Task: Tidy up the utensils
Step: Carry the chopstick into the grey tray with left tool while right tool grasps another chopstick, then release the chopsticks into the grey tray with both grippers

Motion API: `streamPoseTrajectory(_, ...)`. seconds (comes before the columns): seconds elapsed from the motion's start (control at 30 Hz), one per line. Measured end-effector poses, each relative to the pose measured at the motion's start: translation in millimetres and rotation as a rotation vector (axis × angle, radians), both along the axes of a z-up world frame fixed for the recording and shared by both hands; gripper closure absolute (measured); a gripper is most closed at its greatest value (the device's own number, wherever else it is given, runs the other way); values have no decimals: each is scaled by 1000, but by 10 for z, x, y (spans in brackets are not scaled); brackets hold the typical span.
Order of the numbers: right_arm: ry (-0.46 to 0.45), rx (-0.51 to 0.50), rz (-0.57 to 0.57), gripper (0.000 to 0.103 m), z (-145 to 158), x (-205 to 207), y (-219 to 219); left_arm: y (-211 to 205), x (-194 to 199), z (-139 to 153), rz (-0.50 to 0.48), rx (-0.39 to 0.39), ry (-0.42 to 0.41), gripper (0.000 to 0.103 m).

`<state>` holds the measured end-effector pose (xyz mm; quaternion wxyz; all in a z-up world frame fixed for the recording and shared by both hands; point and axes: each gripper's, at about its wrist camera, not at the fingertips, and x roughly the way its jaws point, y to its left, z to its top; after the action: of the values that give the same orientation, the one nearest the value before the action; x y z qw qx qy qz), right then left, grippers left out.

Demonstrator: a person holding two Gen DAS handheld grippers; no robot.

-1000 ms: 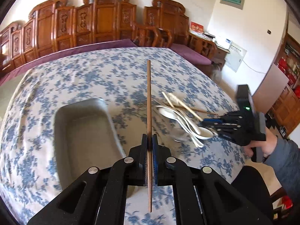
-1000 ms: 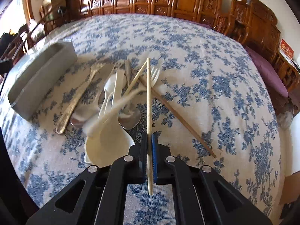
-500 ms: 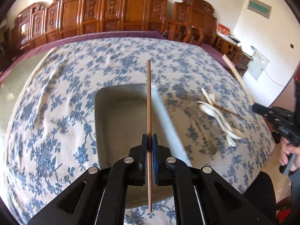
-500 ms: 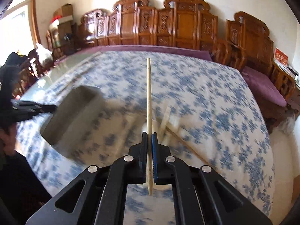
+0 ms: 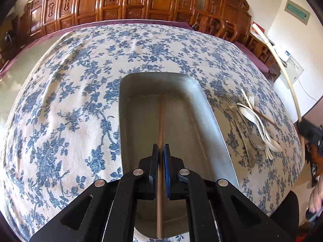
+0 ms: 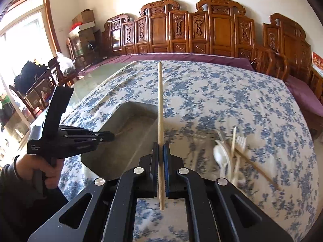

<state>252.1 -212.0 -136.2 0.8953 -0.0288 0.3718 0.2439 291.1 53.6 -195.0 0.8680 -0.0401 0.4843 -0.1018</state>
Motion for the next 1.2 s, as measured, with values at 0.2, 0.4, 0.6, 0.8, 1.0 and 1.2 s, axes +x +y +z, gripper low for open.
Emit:
streamPoseTrajectory(0.2, 45, 3, 19, 97, -96, 12, 303, 60, -63, 232, 16, 19, -61, 94)
streamPoseTrajectory(0.4, 105, 1, 26, 97, -272, 83, 582, 171, -119, 426, 33, 30, -117, 94)
streamPoseTrajectory(0.6, 163, -1, 39, 97, -442, 175, 851, 315, -143, 542, 56, 11, -145, 94)
streamPoseTrajectory(0.8, 221, 11, 28, 97, -617, 299, 1002, 417, -137, 586, 69, -11, -154, 94)
streamPoseTrajectory(1.0, 232, 34, 33, 94, -705, 376, 1063, 432, -149, 603, 72, -16, -157, 94)
streamPoseTrajectory(1.2, 192, 39, 29, 94, -588, 333, 873, 360, -167, 614, 55, -13, -163, 92)
